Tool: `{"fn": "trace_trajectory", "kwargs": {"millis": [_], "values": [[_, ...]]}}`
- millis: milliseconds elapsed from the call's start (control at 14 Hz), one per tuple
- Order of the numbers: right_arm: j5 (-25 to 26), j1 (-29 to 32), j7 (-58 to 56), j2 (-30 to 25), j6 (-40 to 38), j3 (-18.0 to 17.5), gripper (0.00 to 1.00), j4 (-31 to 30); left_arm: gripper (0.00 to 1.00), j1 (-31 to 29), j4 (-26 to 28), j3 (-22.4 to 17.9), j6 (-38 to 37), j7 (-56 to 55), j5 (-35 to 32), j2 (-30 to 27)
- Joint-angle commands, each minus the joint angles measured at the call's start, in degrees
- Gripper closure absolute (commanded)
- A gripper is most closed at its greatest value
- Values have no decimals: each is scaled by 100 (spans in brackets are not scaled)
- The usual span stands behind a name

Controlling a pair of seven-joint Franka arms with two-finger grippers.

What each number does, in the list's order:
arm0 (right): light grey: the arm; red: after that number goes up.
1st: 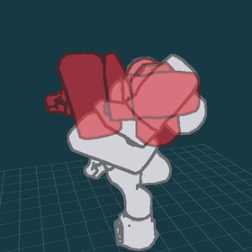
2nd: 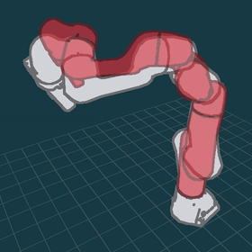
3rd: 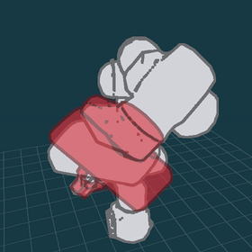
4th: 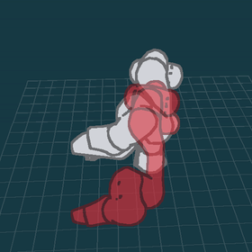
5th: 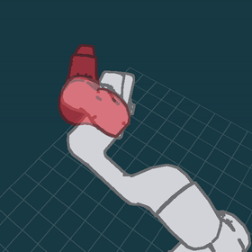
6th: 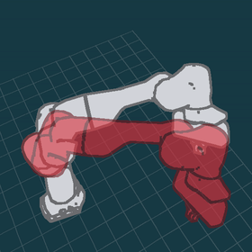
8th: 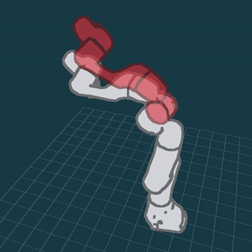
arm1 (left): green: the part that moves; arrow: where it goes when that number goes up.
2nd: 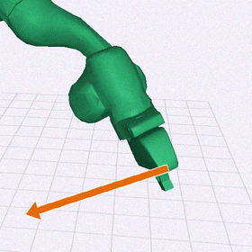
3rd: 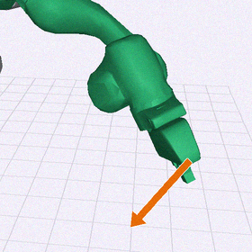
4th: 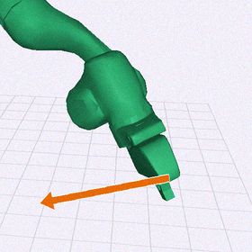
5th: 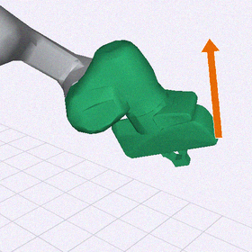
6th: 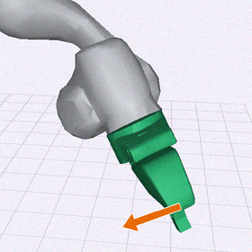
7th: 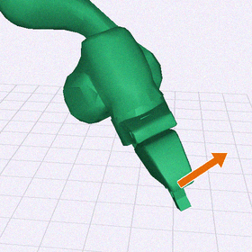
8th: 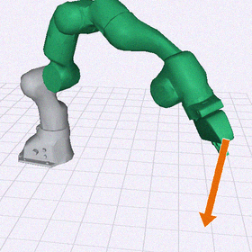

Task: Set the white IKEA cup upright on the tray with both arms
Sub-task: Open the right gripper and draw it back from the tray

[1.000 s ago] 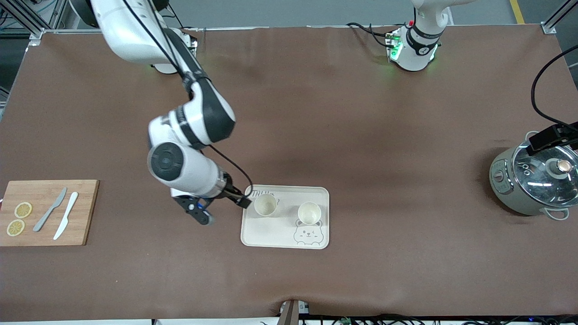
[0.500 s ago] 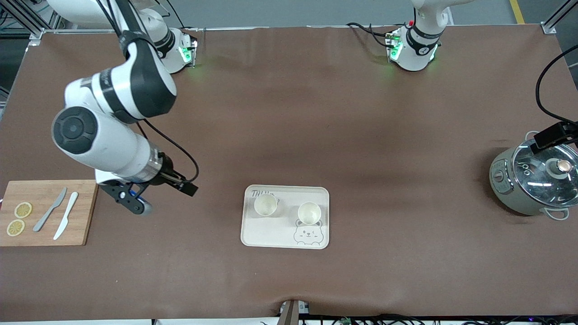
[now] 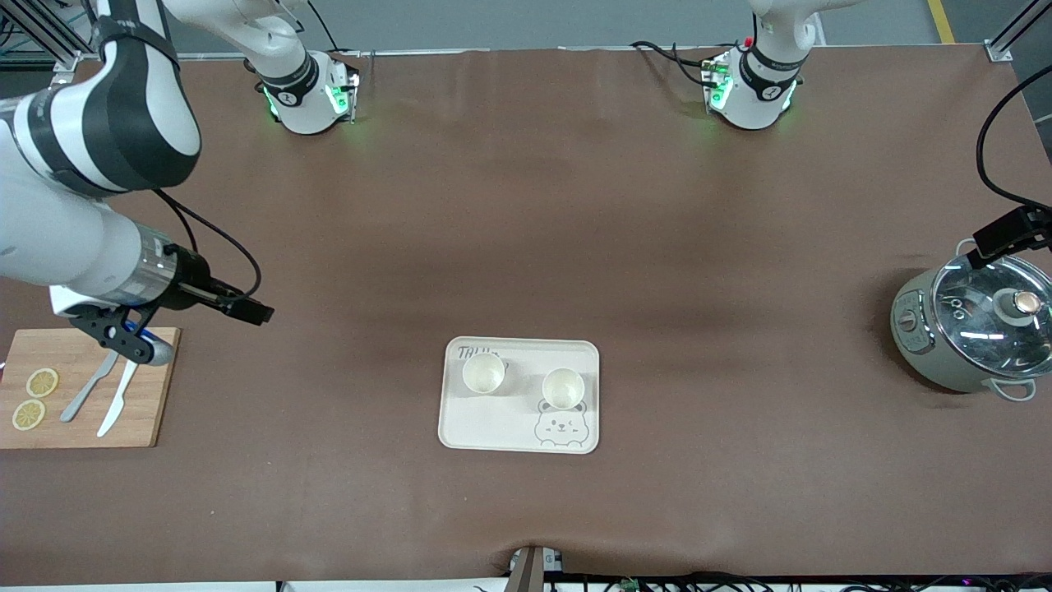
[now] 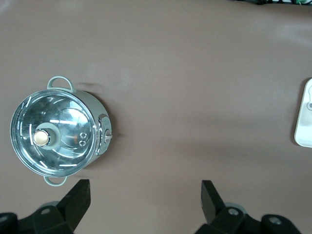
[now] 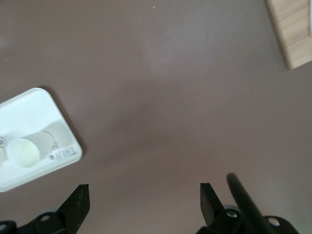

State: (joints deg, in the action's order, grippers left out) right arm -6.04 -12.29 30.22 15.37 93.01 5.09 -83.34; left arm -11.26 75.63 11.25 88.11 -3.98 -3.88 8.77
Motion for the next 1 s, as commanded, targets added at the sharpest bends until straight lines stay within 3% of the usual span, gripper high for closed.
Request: {"fn": "trace_trajectory", "kwargs": {"millis": [0, 357, 571, 929], "values": [[182, 524, -1128, -420, -107, -88, 0, -279, 0, -25, 416, 141, -66, -51, 19, -436], [182, 1386, -2562, -745, -239, -96, 0, -279, 0, -52, 1461, 159, 257, -60, 423, -1209], [199, 1493, -3126, -1079, -431, -88, 0, -218, 0, -43, 2113, 167, 627, -60, 449, -1667], [305, 1484, -3215, -1509, -995, -114, 0, -15, 0, -51, 1965, 132, 593, -7, 731, -1571]]}}
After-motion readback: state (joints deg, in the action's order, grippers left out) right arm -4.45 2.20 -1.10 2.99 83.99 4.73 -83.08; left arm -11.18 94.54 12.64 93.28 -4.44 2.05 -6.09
